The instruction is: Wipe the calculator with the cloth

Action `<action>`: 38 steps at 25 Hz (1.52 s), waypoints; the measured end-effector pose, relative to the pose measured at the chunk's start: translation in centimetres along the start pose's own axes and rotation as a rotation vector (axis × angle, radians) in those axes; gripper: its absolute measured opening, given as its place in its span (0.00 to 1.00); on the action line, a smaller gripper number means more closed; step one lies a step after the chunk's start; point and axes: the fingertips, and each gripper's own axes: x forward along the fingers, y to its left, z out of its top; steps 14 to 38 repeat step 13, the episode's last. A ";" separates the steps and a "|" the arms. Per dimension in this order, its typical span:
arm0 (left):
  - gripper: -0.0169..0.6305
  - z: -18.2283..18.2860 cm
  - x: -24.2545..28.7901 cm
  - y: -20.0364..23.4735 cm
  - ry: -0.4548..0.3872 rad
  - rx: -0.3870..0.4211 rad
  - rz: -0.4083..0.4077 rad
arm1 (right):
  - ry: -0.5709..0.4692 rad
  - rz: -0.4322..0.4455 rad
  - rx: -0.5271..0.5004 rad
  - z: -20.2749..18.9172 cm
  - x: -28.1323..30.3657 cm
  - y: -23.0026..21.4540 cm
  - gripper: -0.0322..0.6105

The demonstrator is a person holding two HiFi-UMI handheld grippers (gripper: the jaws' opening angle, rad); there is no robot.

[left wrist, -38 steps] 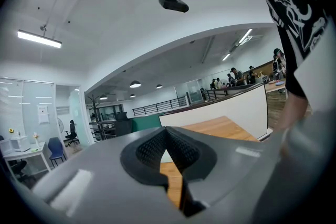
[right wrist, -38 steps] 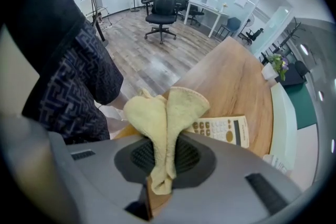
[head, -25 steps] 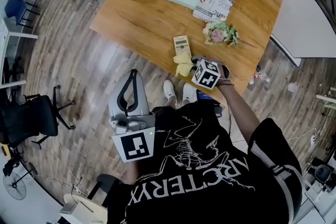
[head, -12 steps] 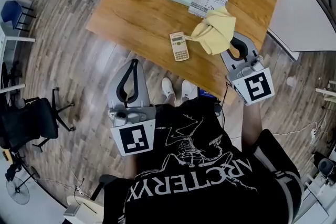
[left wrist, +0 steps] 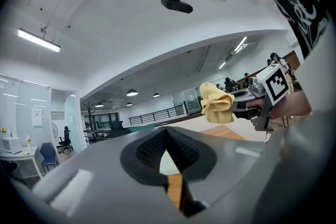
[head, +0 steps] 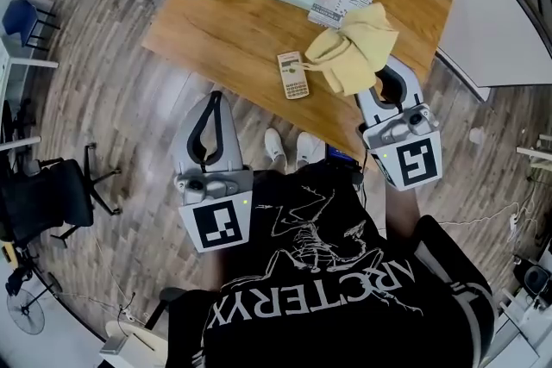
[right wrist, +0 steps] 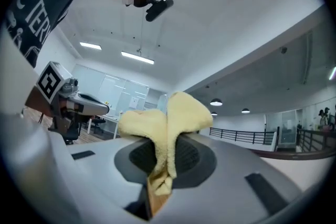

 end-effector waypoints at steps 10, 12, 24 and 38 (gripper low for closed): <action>0.04 0.3 -0.3 -0.3 -0.012 -0.010 0.004 | -0.029 -0.007 0.003 0.6 -0.4 0.3 0.13; 0.04 0.4 -0.3 -0.4 -0.011 -0.009 0.002 | -0.028 -0.009 0.003 0.6 -0.5 0.2 0.13; 0.04 0.4 -0.2 -0.5 -0.010 -0.009 0.002 | -0.028 -0.011 0.003 0.6 -0.5 0.1 0.13; 0.04 0.4 -0.2 -0.5 -0.010 -0.009 0.002 | -0.028 -0.011 0.003 0.6 -0.5 0.1 0.13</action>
